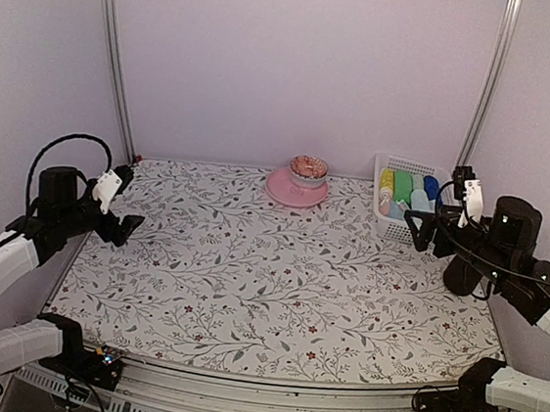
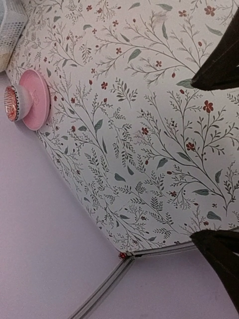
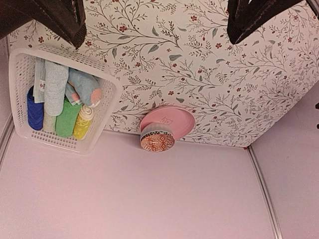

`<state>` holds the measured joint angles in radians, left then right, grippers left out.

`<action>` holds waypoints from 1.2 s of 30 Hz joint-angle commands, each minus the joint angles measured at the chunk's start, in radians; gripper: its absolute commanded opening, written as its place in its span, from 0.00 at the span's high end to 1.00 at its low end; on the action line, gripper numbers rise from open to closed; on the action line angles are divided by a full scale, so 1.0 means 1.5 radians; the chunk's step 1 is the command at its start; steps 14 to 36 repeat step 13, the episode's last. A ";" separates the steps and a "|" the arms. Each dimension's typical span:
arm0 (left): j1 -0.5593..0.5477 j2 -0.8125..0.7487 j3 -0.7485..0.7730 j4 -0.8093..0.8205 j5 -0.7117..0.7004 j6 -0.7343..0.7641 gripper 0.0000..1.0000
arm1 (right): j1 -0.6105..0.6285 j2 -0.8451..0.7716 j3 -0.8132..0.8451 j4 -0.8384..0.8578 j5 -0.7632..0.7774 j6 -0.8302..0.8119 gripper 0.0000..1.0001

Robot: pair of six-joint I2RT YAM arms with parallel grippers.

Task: Roll the towels
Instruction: Reset both arms

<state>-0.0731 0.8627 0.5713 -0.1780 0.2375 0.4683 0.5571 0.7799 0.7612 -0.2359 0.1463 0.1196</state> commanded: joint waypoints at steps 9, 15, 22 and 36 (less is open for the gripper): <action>0.053 -0.240 -0.078 -0.066 0.006 -0.074 0.03 | 0.006 -0.083 -0.133 0.049 -0.014 0.041 0.01; 0.056 -0.264 -0.091 -0.058 0.000 -0.075 0.03 | 0.005 -0.104 -0.138 0.056 0.003 0.065 0.01; 0.056 -0.264 -0.091 -0.058 0.000 -0.075 0.03 | 0.005 -0.104 -0.138 0.056 0.003 0.065 0.01; 0.056 -0.264 -0.091 -0.058 0.000 -0.075 0.03 | 0.005 -0.104 -0.138 0.056 0.003 0.065 0.01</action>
